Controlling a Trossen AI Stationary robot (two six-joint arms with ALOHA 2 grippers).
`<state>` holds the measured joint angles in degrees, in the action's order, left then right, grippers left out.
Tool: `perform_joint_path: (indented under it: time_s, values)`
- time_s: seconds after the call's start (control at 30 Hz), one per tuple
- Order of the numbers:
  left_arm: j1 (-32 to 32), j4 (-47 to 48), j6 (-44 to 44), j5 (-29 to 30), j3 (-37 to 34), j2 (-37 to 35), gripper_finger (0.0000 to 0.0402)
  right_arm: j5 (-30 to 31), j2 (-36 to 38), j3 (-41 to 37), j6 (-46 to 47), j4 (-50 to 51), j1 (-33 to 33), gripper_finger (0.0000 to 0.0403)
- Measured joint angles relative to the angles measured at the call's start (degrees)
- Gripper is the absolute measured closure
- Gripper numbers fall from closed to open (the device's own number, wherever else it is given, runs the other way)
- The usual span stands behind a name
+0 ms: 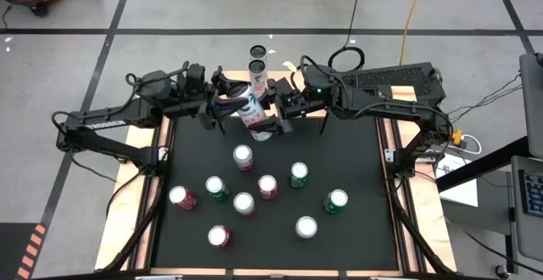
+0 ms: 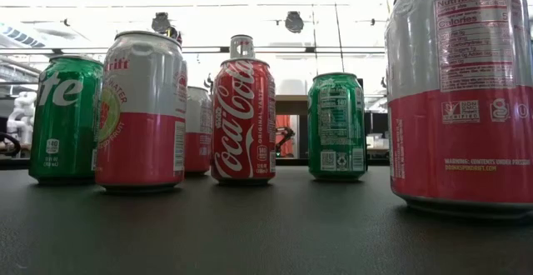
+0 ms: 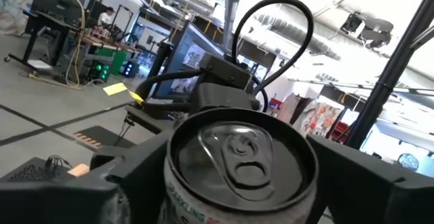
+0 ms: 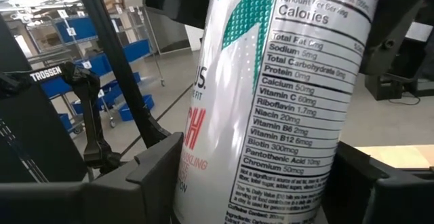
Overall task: Place canned beverage on shelf
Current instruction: Put the white pink soda can aligned with the other white pink soda can on the shelf
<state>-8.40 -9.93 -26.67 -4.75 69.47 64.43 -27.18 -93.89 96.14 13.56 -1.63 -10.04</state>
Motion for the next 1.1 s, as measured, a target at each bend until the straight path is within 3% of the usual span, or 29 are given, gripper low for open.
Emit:
perform_joint_path:
  time_s: [0.3,1.1]
  values:
    - [-0.7,0.5,0.8,0.2,0.0,0.0,0.0145,0.1,0.0,0.0,-0.5,0.2,0.0,0.0140]
    - [-1.0,2.2,0.6,-1.0,0.0,0.0,0.0152,0.1,0.0,0.0,8.2,5.6,-1.1,0.0073]
